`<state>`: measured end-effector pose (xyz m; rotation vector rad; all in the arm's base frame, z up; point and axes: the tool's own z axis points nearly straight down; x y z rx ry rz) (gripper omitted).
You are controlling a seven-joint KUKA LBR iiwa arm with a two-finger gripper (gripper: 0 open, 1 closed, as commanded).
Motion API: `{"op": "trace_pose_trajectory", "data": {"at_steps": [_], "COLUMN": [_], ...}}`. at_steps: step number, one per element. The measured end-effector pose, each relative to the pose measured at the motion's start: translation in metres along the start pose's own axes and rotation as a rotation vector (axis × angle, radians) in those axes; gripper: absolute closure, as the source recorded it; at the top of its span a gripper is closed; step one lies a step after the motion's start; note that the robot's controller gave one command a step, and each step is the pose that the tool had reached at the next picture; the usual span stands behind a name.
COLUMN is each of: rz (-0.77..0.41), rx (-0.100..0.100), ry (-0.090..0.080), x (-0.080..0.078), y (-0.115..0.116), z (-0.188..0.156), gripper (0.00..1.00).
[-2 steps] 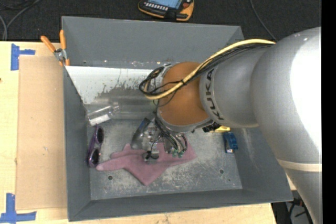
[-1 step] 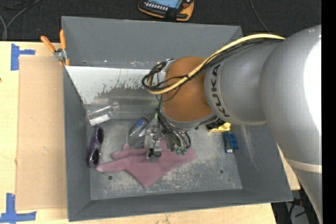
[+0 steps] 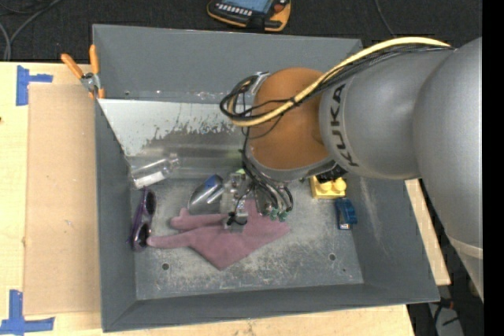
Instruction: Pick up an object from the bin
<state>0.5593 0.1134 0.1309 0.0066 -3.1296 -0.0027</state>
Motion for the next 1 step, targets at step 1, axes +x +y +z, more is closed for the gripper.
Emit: {"op": "trace_pose_trajectory", "data": {"at_steps": [1], "rz": [0.001], "rx": [0.0], "ry": [-0.002], "x": [-0.0002], "y": [0.0], "z": [-0.0332], "gripper": [1.0]}}
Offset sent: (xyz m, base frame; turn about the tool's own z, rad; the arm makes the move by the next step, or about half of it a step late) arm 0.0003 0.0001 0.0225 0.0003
